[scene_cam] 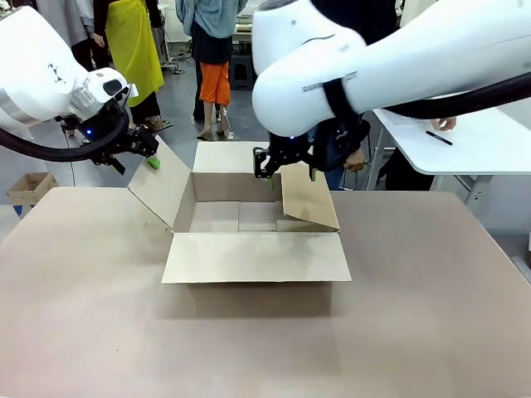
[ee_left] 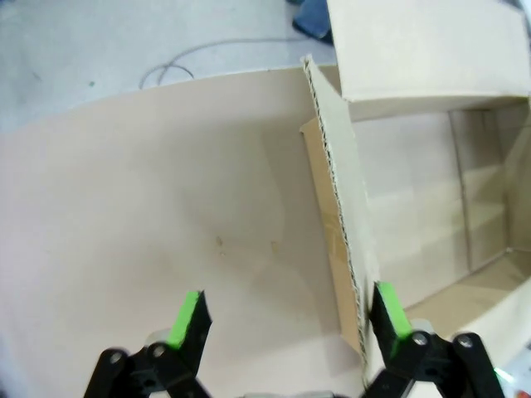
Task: Pack the gift set into the box.
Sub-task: Place both hands on the side flaps of the Package Box and spread them outward.
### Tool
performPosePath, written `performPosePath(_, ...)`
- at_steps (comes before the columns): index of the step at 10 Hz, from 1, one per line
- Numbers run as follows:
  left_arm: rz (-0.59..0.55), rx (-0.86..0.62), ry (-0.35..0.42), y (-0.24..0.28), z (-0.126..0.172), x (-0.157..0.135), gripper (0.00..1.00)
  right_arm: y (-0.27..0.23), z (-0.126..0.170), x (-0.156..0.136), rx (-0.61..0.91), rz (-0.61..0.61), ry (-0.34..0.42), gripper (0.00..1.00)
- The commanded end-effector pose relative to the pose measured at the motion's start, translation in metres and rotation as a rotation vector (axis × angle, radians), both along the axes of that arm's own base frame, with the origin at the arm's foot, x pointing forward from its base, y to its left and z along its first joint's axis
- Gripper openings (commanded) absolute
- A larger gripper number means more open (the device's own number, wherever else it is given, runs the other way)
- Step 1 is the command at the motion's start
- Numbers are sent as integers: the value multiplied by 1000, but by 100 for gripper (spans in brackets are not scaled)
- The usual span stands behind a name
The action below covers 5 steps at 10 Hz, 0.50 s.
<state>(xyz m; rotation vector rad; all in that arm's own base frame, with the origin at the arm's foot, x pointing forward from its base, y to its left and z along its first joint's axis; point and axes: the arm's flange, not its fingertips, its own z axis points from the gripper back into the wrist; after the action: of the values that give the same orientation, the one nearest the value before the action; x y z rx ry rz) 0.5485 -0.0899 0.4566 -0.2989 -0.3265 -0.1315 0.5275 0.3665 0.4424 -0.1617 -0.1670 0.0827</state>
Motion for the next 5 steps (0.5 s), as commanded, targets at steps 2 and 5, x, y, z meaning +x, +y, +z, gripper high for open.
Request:
performPosePath(2, 11, 13, -5, 1, 2, -1, 100, 17, -16, 29, -104, -124, 5, 100)
performPosePath(5, 11, 13, -5, 1, 2, -1, 100, -2, -36, 28, -196, -217, 57, 100)
